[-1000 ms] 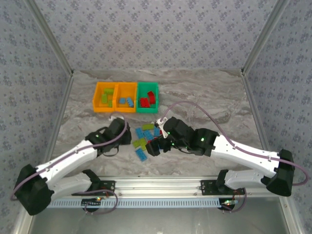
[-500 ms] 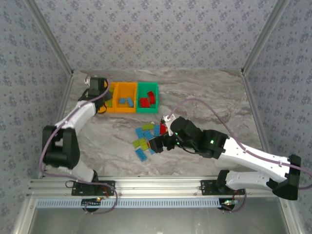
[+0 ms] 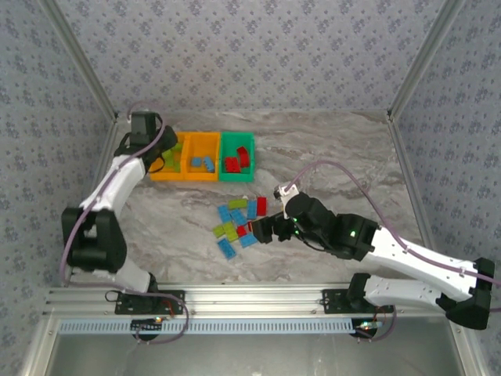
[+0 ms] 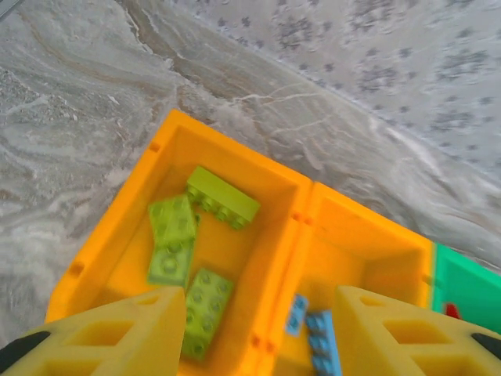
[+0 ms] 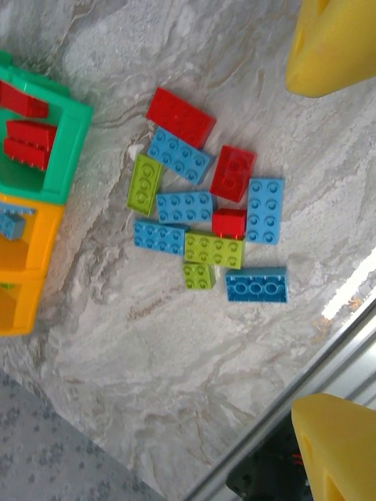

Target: Sort the legos into containers by color

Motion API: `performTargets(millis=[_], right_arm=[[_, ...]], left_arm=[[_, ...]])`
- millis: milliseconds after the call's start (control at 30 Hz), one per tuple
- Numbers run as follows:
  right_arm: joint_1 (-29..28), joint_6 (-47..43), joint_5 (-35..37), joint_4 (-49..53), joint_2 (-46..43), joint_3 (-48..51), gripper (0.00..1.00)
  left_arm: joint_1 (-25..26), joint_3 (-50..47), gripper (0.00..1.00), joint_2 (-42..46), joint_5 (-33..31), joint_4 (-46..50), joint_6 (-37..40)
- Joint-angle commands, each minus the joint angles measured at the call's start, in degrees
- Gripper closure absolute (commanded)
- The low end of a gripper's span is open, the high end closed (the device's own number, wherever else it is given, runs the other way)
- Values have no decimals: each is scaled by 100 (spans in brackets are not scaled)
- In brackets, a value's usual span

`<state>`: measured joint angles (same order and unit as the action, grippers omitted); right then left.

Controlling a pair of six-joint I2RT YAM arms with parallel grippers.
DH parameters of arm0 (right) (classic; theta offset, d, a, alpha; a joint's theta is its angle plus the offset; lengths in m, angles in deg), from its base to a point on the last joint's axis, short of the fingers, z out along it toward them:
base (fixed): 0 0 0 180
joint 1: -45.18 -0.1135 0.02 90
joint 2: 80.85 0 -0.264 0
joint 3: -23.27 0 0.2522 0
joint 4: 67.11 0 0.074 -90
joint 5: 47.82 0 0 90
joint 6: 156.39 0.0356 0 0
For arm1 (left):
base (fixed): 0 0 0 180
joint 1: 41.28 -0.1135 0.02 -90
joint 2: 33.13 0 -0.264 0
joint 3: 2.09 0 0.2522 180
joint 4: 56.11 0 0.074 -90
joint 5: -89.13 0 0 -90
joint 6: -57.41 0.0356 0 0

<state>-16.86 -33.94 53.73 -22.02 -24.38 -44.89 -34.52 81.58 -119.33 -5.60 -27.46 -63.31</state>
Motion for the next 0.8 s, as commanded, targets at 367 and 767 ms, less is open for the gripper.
performTargets(millis=[367,767], right_arm=[[1708,539,-1128,-935,1762,432,1],[2328,570,-1254,-1594,4007,-524,16]], left_arm=[[3724,-1352,39,4066,1443,2282,2486],[3877,-2744,16,4561,2824,2116,4918]])
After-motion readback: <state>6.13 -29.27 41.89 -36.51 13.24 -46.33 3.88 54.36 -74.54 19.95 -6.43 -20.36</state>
